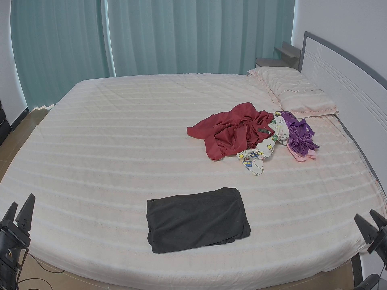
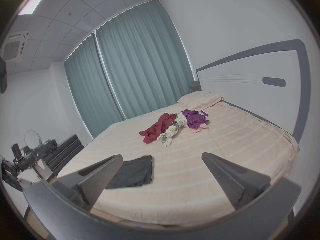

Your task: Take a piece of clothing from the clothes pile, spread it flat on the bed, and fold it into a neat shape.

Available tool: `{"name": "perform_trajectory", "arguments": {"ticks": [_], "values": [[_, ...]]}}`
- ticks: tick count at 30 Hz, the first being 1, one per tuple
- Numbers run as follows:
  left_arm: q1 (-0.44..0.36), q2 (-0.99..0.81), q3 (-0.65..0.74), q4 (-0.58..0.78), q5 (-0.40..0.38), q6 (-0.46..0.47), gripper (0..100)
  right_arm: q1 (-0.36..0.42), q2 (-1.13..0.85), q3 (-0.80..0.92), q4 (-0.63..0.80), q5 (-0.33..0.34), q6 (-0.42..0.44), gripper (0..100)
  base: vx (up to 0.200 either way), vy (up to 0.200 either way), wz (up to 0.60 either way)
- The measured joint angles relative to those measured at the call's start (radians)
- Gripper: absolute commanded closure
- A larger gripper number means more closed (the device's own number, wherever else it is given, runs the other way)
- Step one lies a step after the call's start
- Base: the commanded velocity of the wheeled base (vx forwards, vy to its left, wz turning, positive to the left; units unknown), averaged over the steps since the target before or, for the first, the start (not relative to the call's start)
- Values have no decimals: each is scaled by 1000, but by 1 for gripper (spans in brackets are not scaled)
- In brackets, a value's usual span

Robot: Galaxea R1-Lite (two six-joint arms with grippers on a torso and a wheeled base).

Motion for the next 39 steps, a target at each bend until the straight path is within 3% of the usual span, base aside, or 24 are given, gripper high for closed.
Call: {"name": "perform_trajectory", "arguments": {"ticks": [5,9,18,27,33,39], "values": [[50,-116,4,77,9,84,0,-2,-224,-22,268,-13,-42,0,0,0,0],[126,-211,5,131,15,196,0,-10,-354,-39,356,-51,-95,0,0,0,0],[225,-388,6,299,18,337,0,-81,-512,-12,429,-54,-237,0,0,0,0],[293,-493,6,374,18,387,0,-90,-547,-5,439,-46,-247,0,0,0,0],[337,-550,6,498,13,399,0,-89,-551,-5,440,-18,-247,0,0,0,0],[341,-593,6,537,-52,425,0,-96,-552,-1,428,27,-247,0,0,0,0]]}}
